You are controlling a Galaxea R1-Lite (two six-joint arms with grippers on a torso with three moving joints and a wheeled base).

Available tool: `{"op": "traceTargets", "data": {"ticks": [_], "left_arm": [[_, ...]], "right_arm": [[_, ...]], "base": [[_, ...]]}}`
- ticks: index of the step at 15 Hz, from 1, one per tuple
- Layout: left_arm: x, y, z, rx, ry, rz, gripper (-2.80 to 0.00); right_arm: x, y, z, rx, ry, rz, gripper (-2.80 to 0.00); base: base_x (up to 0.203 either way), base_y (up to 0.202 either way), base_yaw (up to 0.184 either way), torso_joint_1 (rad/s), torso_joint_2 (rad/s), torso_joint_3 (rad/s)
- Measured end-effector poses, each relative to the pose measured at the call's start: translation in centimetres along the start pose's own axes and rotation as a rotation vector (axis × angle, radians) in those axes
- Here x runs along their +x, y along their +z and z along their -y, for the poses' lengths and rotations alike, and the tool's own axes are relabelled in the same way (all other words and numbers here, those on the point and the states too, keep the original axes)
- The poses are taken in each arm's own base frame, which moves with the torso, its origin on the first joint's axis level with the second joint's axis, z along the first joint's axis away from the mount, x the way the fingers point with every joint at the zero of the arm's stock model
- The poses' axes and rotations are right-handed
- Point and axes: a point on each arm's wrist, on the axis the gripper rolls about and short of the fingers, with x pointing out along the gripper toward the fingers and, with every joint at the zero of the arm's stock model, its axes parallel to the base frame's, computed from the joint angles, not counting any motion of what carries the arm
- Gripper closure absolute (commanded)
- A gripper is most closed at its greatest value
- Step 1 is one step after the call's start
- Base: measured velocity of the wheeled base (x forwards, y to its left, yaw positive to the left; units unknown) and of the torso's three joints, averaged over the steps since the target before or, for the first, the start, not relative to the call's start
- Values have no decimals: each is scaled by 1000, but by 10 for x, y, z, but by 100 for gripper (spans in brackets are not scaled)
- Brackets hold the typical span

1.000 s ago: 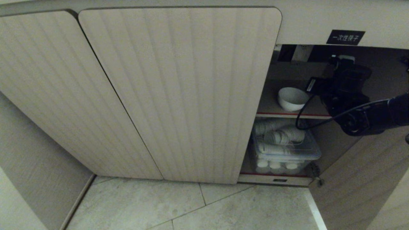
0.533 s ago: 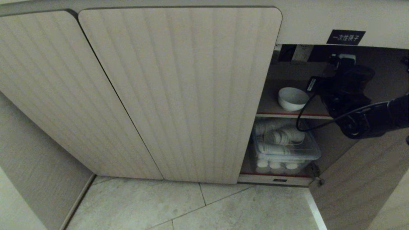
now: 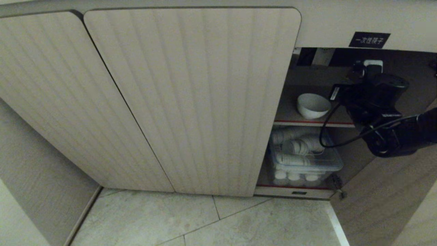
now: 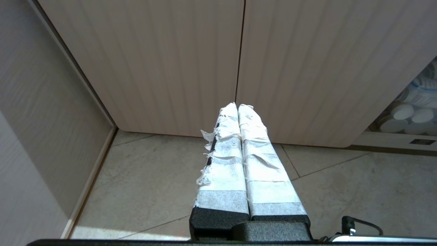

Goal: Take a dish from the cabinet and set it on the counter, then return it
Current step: Close the cabinet door

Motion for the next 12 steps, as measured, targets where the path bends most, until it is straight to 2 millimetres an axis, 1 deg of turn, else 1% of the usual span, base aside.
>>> {"op": "traceTargets", "data": {"ticks": [6,12], "left_arm": [[0,0,0,0,0,0,0],[0,0,0,0,0,0,0]], "right_arm": [[-16,3,5,-3,6,-19,0],[-33,12,10,0,50,-9,0]], "base": [[0,0,0,0,0,0],[0,0,0,0,0,0]]}}
